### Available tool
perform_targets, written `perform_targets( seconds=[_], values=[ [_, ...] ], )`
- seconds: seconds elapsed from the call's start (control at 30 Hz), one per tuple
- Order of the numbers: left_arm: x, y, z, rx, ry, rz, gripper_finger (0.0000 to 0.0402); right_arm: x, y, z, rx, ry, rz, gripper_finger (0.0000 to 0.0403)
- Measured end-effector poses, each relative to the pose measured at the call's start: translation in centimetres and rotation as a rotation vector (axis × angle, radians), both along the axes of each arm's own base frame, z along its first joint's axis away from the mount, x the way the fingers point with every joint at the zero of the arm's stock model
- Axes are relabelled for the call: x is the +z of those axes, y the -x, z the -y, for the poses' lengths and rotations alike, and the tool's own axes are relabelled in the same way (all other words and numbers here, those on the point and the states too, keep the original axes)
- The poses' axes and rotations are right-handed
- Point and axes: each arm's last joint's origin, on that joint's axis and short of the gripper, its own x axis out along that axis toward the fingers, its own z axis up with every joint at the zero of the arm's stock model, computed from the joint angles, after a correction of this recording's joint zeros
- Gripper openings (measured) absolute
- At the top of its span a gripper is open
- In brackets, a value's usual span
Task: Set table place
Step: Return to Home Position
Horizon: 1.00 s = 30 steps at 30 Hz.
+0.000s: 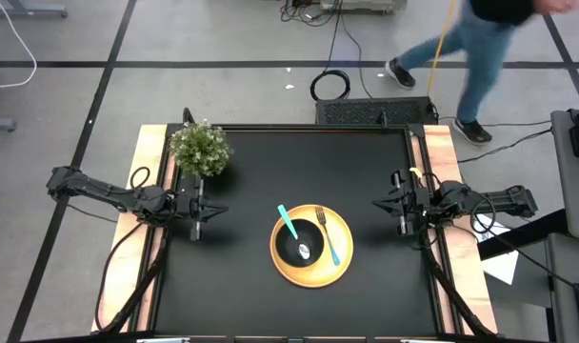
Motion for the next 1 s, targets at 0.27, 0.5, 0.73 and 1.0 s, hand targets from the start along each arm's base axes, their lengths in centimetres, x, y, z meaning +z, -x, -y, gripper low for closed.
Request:
perform_targets(
  seconds=[0.27,0.5,0.73,1.0],
  values=[
    [0.4,0.0,-0.3,0.09,0.204,0.045,0.0021,0.1,0.0,0.0,-0.005,-0.006,0.009,0.0],
    [0.8,0.1,-0.7,0.161,0.198,0.084,0.0004,0.9,0.3,0.1,-0.005,-0.03,0.099,0.0],
    [0.9,0.0,-1.5,0.216,0.194,0.103,0.0003,0.4,0.1,0.5,-0.129,-0.028,0.038,0.0],
    [0.9,-0.1,-2.9,0.229,0.132,0.105,0.0002,0.2,0.0,0.7,-0.154,-0.008,0.022,0.0]
  ],
)
